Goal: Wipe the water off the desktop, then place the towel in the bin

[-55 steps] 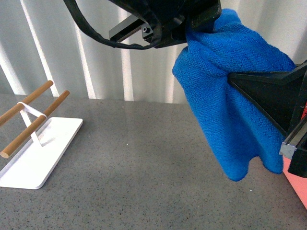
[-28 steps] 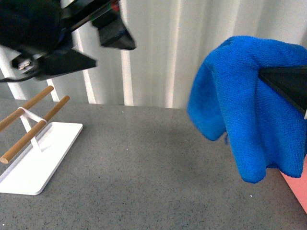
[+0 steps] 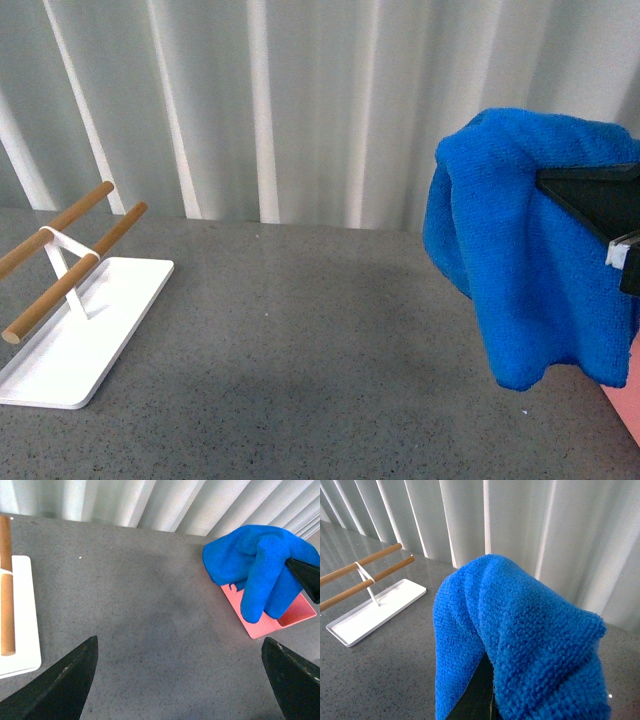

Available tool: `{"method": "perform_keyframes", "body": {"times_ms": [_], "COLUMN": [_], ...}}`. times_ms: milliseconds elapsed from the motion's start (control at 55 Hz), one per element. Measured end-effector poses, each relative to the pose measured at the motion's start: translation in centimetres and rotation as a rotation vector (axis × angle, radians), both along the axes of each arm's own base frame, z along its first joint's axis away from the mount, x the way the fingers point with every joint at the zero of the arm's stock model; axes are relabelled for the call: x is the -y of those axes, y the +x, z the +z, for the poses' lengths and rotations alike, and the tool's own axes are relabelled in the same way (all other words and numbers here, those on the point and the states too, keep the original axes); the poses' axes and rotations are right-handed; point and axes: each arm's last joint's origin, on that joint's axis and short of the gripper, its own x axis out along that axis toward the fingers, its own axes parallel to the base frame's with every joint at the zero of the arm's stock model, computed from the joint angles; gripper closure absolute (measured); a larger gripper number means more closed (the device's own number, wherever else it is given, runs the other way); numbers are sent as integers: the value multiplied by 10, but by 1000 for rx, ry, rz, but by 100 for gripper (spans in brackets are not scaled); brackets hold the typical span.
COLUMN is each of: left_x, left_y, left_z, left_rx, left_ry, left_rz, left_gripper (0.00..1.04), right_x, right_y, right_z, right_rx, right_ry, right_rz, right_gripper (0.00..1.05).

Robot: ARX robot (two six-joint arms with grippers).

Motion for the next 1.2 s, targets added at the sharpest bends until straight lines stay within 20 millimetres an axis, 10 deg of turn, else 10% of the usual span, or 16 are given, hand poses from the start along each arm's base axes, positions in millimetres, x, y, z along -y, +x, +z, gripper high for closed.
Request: {"method": "perform_keyframes", "body": {"times_ms": [236,600,1200], "left_x": [-10,12,30], "left_y": [-30,-50,-68], "left_z": [-30,-56,-75], "left_rx": [382,426,435], "left_ry": [251,243,237], "left_rz": [519,555,547], "left_gripper": [38,101,101], "right_x": [-7,-13,-18], "right_y": [-2,-9,-13], "right_z": [-2,11,20], "right_rx": [-23,-17,-5], "right_ry": [-20,-30,-39], "right_rz": [7,-22,-23], "right_gripper": [101,101,101]}}
